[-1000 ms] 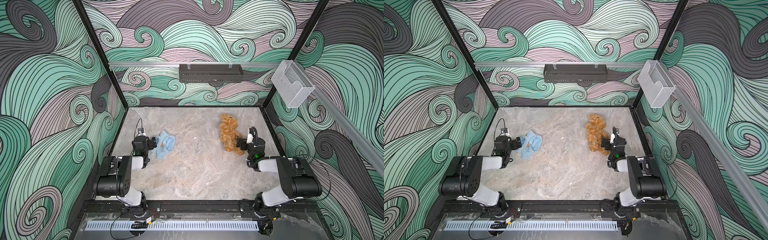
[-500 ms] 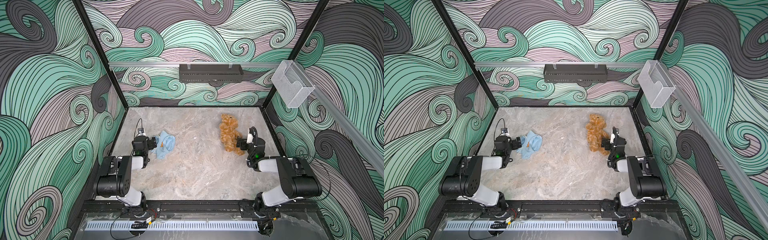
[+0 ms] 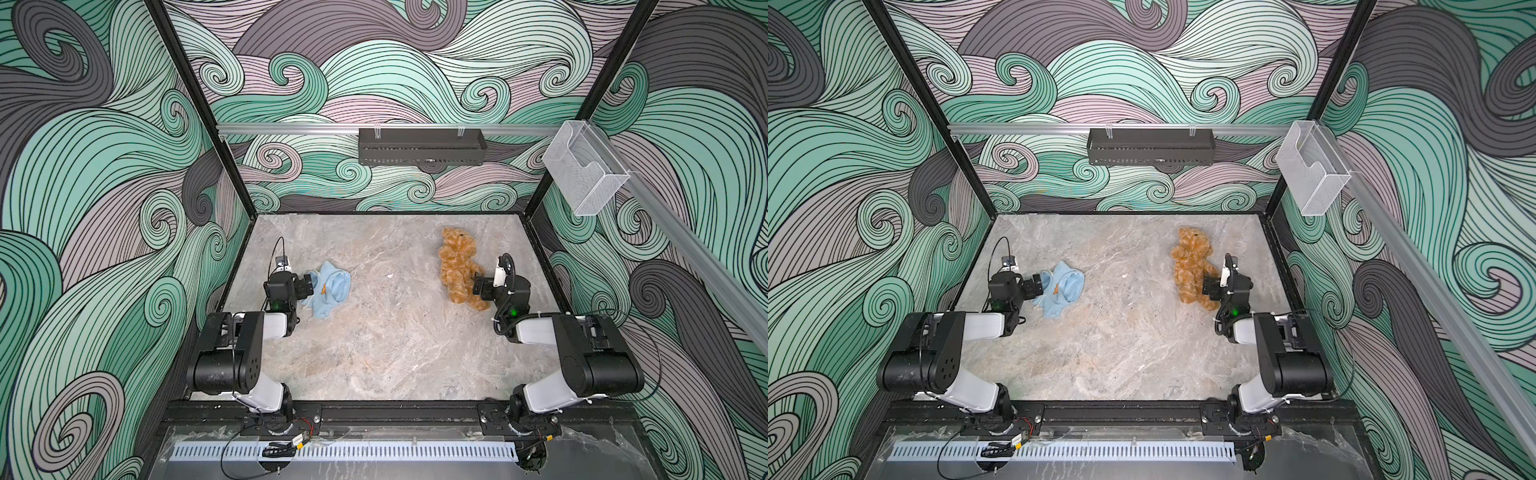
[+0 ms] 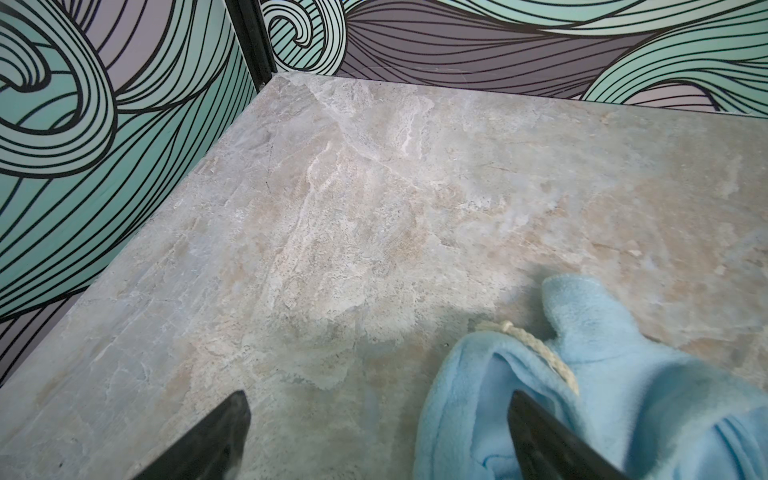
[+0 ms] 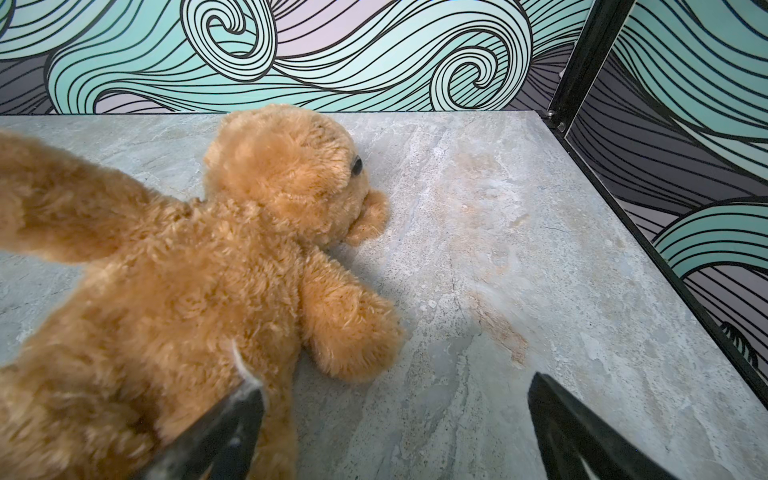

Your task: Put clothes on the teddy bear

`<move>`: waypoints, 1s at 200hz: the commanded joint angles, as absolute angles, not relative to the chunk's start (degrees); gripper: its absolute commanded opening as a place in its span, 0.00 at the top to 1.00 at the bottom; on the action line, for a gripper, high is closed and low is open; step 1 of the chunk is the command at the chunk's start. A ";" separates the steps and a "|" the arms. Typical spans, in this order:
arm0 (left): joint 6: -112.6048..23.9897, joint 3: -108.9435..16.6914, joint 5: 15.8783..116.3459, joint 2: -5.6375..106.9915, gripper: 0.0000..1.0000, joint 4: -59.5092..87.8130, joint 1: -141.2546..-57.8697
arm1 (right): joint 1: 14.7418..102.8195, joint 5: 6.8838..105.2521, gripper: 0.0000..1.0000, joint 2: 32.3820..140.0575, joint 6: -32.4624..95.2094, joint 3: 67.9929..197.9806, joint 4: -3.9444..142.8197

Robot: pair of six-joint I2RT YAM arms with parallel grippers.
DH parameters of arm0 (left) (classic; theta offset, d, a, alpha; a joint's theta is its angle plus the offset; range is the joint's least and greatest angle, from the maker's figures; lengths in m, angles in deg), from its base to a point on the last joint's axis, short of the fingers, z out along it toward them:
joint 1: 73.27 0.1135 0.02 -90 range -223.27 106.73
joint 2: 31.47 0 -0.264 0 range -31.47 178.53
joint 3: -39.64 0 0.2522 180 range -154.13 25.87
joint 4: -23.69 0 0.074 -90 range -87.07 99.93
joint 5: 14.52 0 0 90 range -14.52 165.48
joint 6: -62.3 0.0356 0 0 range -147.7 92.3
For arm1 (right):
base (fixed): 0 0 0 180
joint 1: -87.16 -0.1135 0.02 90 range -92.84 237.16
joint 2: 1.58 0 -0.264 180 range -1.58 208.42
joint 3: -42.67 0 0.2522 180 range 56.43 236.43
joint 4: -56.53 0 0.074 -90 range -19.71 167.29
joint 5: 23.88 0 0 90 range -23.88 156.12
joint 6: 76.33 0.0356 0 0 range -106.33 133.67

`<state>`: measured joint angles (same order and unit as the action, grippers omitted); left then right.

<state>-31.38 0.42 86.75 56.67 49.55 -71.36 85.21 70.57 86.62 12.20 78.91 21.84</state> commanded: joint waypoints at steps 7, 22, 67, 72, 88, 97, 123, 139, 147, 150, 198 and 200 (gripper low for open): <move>-31.67 -0.59 86.36 55.37 0.02 49.22 -70.72 | 85.13 73.05 0.01 84.53 12.42 78.20 19.84; -34.07 -1.70 93.09 52.22 0.01 46.40 -70.75 | 84.83 78.37 0.01 77.41 13.92 78.33 27.00; -58.81 -11.52 103.92 33.99 0.01 9.14 -68.72 | 85.67 89.90 0.01 51.02 29.19 82.69 53.66; -60.55 -12.00 101.20 33.08 0.01 7.72 -68.71 | 85.67 87.96 0.01 49.36 30.60 83.84 56.16; -61.33 -12.87 85.56 31.59 0.02 5.67 -68.80 | 84.73 78.77 0.01 47.65 33.97 86.88 62.14; -64.18 -13.15 78.17 32.00 0.05 4.63 -69.43 | 82.69 75.33 0.01 48.77 36.13 88.76 65.52; -65.17 -16.83 66.02 37.38 0.17 -0.49 -74.87 | 71.67 73.60 0.03 56.02 36.30 95.56 75.13; -59.78 -22.85 67.77 42.37 0.22 -9.94 -78.65 | 66.73 72.31 0.03 60.53 36.49 97.72 76.53; -57.94 -25.31 69.45 45.08 0.24 -13.34 -79.77 | 65.11 71.75 0.03 62.95 36.76 98.53 76.45; -57.45 -25.94 69.95 46.03 0.25 -14.24 -79.92 | 64.61 71.58 0.03 63.61 36.76 98.79 76.20; -53.57 -35.41 67.79 62.36 0.42 -16.46 -83.87 | 62.38 71.93 0.03 75.64 35.43 106.20 79.25; -53.26 -35.81 68.42 62.92 0.42 -16.79 -84.12 | 62.38 71.77 0.03 75.89 35.31 106.45 79.27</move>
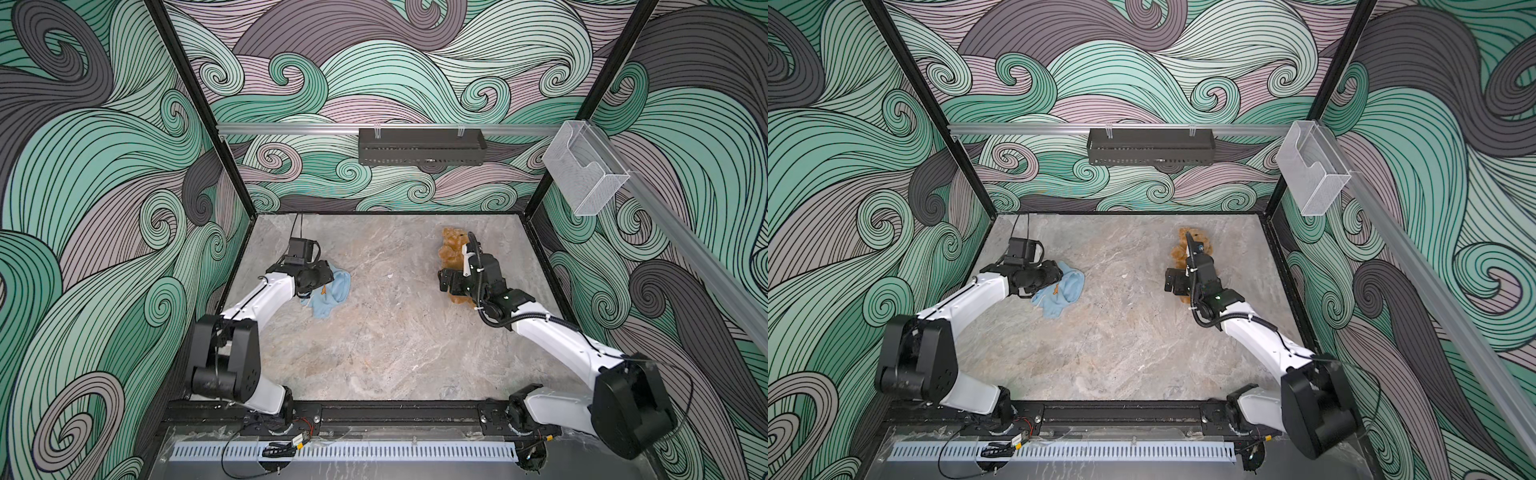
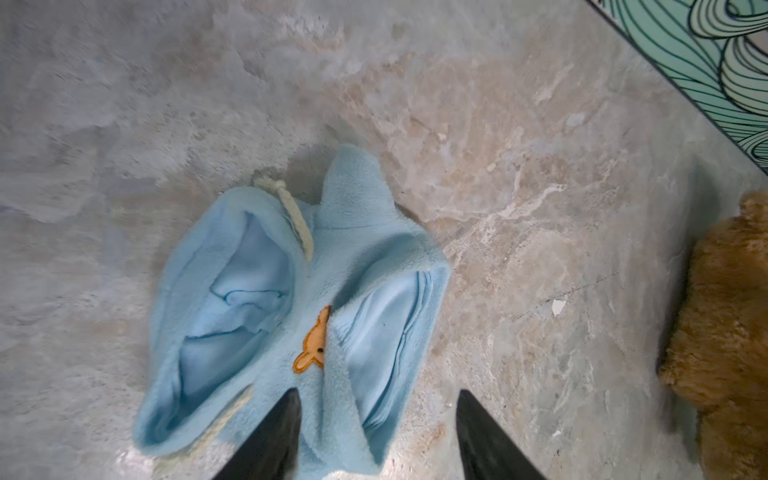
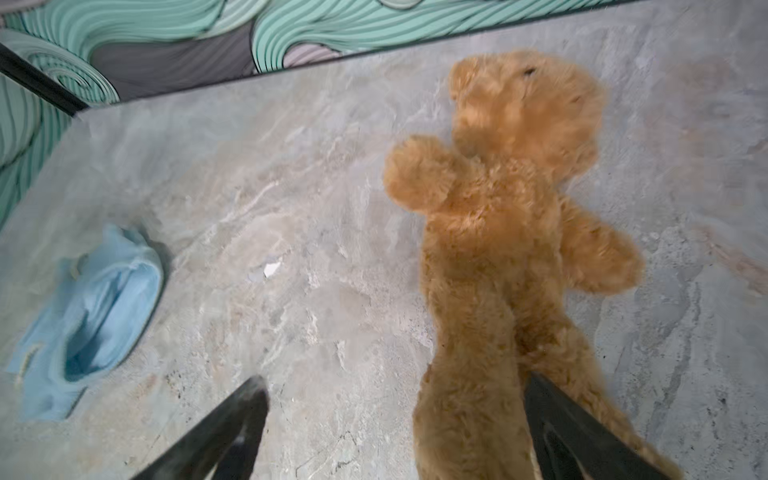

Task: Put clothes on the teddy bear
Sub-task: 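Reach the left gripper to the blue hoodie while the right reaches the bear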

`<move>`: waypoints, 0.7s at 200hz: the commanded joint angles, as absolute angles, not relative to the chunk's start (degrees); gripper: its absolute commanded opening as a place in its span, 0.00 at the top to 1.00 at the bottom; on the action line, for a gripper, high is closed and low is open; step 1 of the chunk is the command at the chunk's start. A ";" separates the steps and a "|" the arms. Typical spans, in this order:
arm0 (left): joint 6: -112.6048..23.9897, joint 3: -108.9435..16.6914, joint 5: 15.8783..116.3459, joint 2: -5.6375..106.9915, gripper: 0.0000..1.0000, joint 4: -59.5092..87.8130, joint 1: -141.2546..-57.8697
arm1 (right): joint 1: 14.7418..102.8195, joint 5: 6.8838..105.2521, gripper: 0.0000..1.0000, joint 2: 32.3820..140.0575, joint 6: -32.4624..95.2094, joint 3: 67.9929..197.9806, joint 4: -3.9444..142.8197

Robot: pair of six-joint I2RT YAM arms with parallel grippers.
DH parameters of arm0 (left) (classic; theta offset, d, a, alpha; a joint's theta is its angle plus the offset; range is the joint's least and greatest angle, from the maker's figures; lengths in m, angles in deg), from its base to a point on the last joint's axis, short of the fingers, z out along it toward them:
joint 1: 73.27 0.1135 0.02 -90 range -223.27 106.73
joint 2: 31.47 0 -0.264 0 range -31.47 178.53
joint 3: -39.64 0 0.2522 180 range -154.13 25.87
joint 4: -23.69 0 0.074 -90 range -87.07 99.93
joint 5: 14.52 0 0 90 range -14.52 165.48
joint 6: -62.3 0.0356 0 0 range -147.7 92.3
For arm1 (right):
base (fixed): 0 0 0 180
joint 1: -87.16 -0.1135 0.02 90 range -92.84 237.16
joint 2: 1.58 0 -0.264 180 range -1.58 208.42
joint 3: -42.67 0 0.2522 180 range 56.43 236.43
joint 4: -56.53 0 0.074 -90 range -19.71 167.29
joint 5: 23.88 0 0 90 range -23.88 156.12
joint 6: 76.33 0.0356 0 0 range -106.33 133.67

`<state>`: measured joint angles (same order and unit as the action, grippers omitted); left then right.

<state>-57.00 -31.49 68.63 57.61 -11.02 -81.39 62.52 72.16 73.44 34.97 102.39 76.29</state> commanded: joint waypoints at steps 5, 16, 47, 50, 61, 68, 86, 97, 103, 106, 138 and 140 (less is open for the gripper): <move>-52.71 -37.02 69.86 64.31 0.44 -17.87 -84.47 | 62.38 71.32 0.03 76.38 35.15 106.97 79.18; -51.60 -39.19 72.91 67.82 0.47 -20.46 -85.00 | 62.42 70.35 0.03 77.37 34.73 107.83 78.87; -50.82 -42.99 77.38 73.03 0.59 -24.66 -85.56 | 62.46 70.73 0.02 78.22 34.42 108.67 79.80; -50.92 -42.91 77.64 73.03 0.59 -24.55 -85.65 | 62.47 70.64 0.01 78.15 34.35 108.60 79.80; -50.95 -42.47 77.98 72.80 0.59 -23.98 -85.83 | 62.47 70.52 0.01 77.97 34.17 108.22 79.69; -50.93 -42.18 78.14 72.43 0.59 -23.75 -85.98 | 62.47 70.39 0.01 77.92 34.22 107.94 79.70; -50.84 -41.44 77.61 70.88 0.58 -23.54 -86.10 | 62.47 70.26 0.01 78.04 34.23 107.35 79.62; -51.08 -40.37 76.81 68.95 0.58 -23.01 -86.10 | 62.55 70.09 0.01 78.26 34.39 107.07 79.42; -51.30 -39.55 76.47 67.62 0.57 -22.34 -86.10 | 62.60 69.97 0.01 78.39 34.49 106.95 79.23; -51.38 -39.16 76.45 66.99 0.56 -21.96 -86.07 | 62.60 69.83 0.01 78.54 34.57 106.90 79.14; -52.75 -36.77 81.67 63.49 0.55 -21.54 -85.95 | 62.54 67.47 0.01 80.25 35.36 107.28 77.57; -52.75 -36.79 81.99 63.62 0.55 -21.60 -85.93 | 62.55 67.45 0.01 80.38 35.44 107.31 77.49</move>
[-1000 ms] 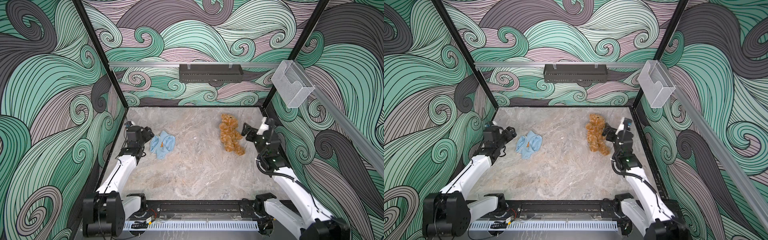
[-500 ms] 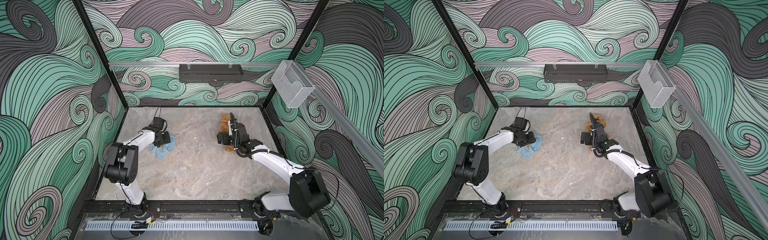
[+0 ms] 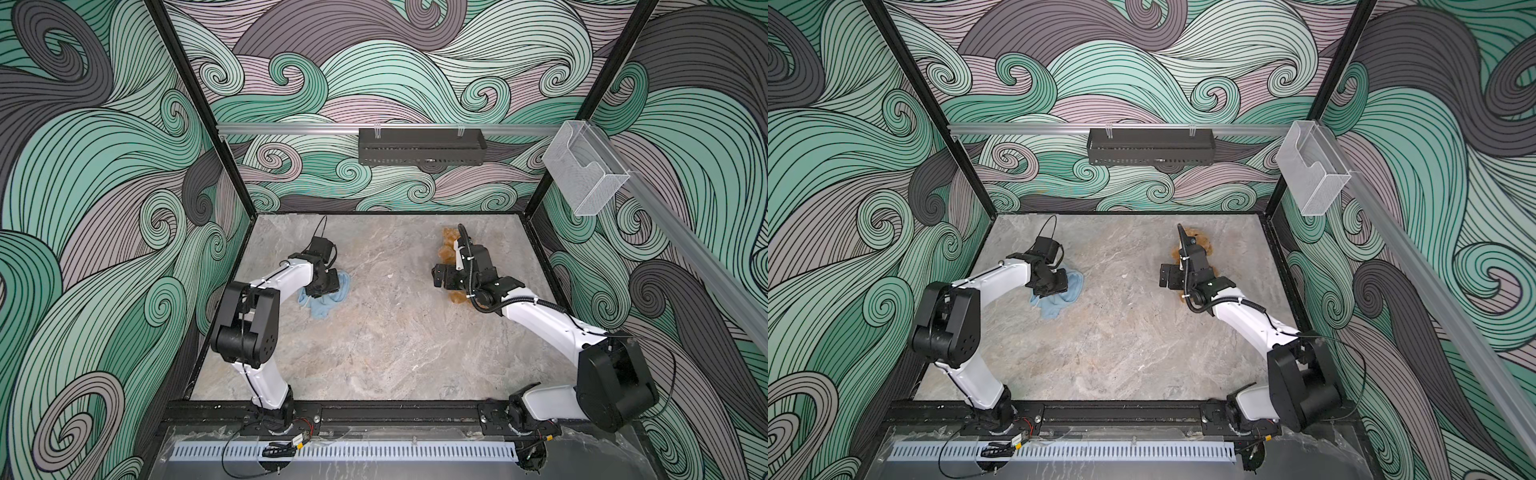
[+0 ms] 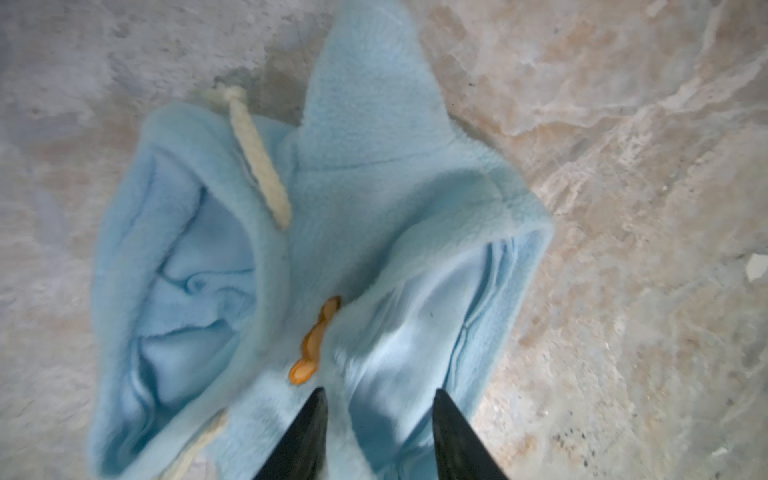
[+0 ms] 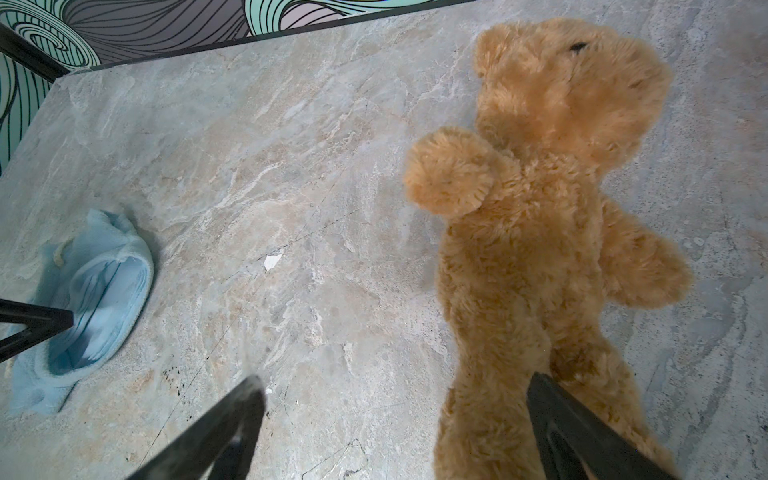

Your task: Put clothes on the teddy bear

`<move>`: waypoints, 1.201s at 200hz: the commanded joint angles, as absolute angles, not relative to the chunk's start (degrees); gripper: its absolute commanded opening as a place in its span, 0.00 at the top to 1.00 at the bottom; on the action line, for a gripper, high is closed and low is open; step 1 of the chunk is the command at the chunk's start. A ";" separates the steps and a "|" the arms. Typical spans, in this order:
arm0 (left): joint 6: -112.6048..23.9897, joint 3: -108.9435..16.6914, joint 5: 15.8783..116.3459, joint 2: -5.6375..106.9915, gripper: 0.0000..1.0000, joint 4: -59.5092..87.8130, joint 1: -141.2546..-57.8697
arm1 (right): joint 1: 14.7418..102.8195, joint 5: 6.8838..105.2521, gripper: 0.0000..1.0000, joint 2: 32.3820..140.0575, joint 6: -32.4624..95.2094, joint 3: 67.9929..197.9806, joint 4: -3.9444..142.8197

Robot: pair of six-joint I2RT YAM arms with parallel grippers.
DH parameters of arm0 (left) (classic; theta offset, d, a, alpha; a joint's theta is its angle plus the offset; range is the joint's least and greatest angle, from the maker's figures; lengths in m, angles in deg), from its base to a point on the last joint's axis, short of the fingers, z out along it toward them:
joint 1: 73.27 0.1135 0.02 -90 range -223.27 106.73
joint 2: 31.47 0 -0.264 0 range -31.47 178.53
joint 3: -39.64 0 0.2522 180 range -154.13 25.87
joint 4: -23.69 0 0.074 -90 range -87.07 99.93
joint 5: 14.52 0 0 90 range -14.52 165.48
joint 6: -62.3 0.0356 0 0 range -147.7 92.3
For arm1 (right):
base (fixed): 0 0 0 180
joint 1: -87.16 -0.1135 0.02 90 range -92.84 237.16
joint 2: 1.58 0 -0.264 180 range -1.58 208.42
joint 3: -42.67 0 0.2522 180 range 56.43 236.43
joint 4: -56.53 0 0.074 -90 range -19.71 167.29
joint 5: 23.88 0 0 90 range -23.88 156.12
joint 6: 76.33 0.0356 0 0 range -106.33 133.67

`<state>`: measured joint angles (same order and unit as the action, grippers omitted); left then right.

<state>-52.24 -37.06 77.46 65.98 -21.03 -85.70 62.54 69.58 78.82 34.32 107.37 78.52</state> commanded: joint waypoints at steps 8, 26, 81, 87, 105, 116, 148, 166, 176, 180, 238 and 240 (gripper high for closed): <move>-52.54 -37.03 82.50 64.31 0.55 -22.00 -85.87 | 62.46 66.79 0.01 80.95 35.60 107.66 77.16; -52.36 -38.27 81.58 66.87 0.56 -22.70 -85.93 | 62.47 65.78 0.01 82.03 35.89 108.28 77.02; -51.68 -39.87 79.20 71.58 0.72 -21.85 -85.91 | 62.48 65.43 0.01 81.84 35.82 108.03 77.56; -51.70 -39.82 78.77 71.54 0.74 -21.71 -85.93 | 62.47 65.46 0.01 81.83 35.86 107.94 77.57; -51.37 -38.70 76.56 70.38 0.84 -19.94 -86.15 | 62.47 65.17 0.01 81.86 36.24 107.57 77.43; -50.90 -37.40 74.91 68.92 0.91 -17.96 -86.36 | 62.47 64.98 0.01 81.74 36.51 107.38 77.19; -48.59 -32.61 65.21 64.37 1.00 -10.26 -88.16 | 62.21 63.61 0.01 81.90 37.00 107.02 76.92; -47.02 -30.60 60.36 61.37 1.00 -6.34 -91.57 | 61.03 61.03 0.02 81.59 36.28 106.76 76.03; -46.10 -29.70 59.01 59.53 1.00 -5.17 -94.31 | 59.56 58.89 0.03 81.20 35.42 106.04 74.16; -45.76 -29.33 58.92 58.82 1.00 -4.89 -95.26 | 58.70 57.98 0.03 81.02 35.10 105.75 73.18; -47.10 -20.78 58.97 51.36 1.00 1.82 -98.05 | 50.21 51.18 0.16 89.86 40.82 104.23 63.06; -47.16 -20.51 58.88 51.16 1.00 2.01 -98.08 | 50.02 50.87 0.18 90.27 41.40 104.31 62.81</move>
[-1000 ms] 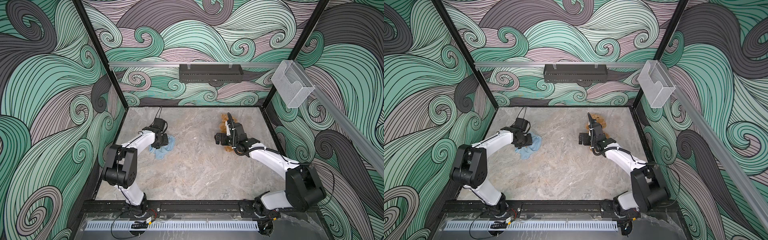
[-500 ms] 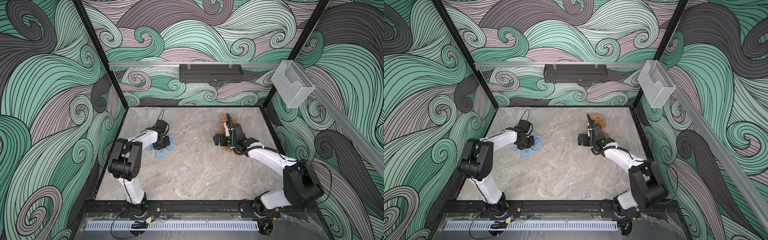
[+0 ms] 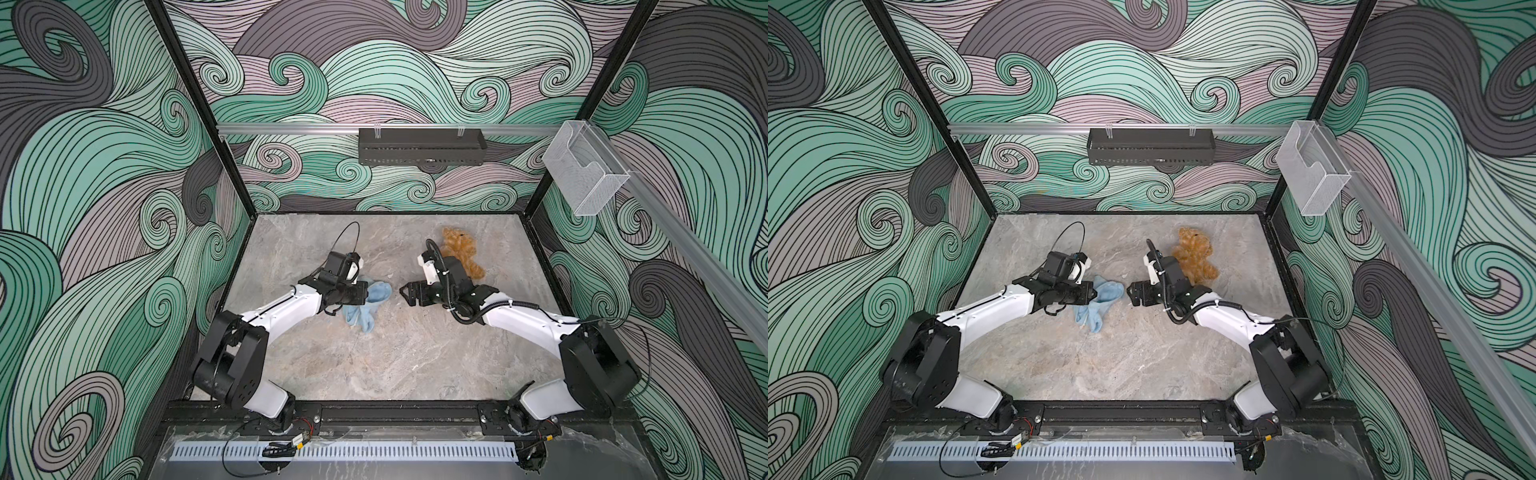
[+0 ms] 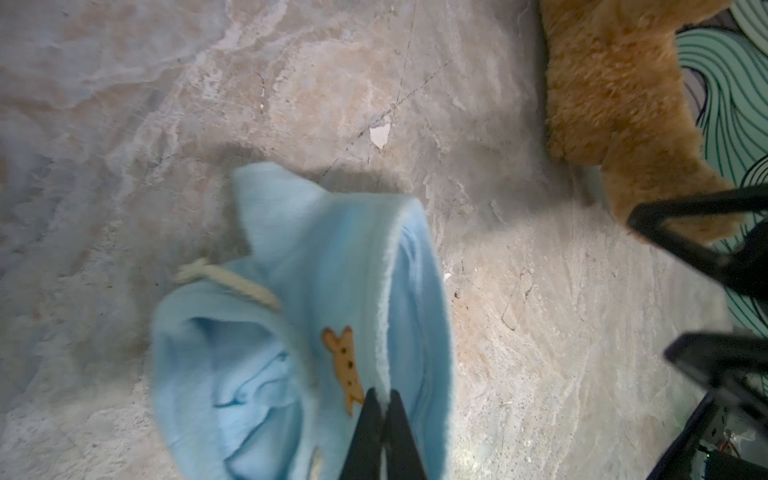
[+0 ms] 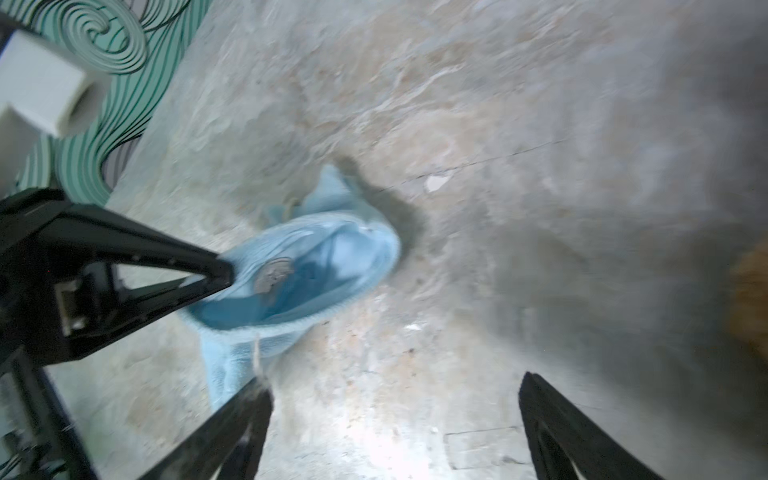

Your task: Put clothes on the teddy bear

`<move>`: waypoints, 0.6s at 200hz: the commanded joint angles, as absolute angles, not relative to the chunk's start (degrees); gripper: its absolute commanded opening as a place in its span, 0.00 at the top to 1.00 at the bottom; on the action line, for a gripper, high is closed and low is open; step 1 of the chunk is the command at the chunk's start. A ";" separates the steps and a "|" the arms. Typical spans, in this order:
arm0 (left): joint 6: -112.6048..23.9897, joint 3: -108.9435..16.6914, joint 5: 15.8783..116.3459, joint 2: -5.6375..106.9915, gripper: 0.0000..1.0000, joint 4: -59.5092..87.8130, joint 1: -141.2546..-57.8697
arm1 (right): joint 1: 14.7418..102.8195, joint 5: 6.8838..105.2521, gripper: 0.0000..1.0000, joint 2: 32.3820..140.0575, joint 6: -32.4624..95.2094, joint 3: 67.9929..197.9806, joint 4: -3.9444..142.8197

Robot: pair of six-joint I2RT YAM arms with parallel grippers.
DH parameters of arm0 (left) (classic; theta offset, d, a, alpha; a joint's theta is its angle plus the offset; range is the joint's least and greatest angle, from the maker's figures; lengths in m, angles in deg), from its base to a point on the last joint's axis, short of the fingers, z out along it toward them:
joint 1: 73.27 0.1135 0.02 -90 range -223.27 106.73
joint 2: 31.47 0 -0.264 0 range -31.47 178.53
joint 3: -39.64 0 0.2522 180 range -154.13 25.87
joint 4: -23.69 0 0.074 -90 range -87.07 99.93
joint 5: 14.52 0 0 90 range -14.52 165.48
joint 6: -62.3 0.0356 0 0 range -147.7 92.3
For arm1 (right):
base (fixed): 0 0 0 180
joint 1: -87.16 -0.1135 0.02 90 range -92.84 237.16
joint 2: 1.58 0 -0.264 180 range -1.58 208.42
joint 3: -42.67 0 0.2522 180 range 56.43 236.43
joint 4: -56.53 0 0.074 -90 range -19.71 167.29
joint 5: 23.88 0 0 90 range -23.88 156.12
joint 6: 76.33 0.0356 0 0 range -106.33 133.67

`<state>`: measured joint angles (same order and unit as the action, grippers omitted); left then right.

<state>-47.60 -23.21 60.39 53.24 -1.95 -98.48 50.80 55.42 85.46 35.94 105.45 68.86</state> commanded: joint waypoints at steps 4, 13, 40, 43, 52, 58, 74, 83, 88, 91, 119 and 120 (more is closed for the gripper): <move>-47.40 -20.10 58.80 50.92 1.00 2.27 -98.06 | 49.77 50.63 0.20 91.24 42.49 104.63 62.65; -47.60 -19.42 58.61 50.39 1.00 2.60 -98.19 | 49.06 50.48 0.26 93.27 44.25 105.67 63.00; -48.00 -18.24 58.58 50.29 1.00 3.15 -98.17 | 47.90 50.83 0.35 98.45 48.69 107.40 61.45; -48.00 -18.12 58.60 50.35 1.00 3.24 -98.20 | 47.84 50.83 0.35 98.87 49.08 107.57 61.13; -48.19 -17.82 58.52 50.36 1.00 3.48 -98.31 | 47.57 50.87 0.37 100.63 49.53 108.35 60.56; -48.27 -17.68 58.51 50.36 1.00 3.56 -98.26 | 47.37 51.13 0.38 101.76 49.30 109.00 60.65; -48.45 -17.24 58.53 48.90 1.00 3.92 -98.32 | 47.22 52.25 0.41 104.05 49.01 110.27 60.11; -48.59 -17.03 58.48 48.35 1.00 3.91 -98.32 | 47.31 52.40 0.43 104.97 48.81 110.70 59.04; -48.48 -16.84 58.52 48.18 1.00 3.85 -98.32 | 47.26 52.41 0.44 105.43 48.67 111.09 58.75; -48.49 -16.75 58.52 48.14 1.00 3.87 -98.32 | 47.26 52.41 0.45 105.73 48.66 111.34 58.57; -48.19 -15.70 59.00 47.59 1.00 3.73 -98.35 | 47.17 52.14 0.64 108.88 48.15 113.88 57.27; -48.18 -15.66 59.07 47.57 1.00 3.71 -98.38 | 47.17 52.14 0.64 109.02 48.14 113.94 57.27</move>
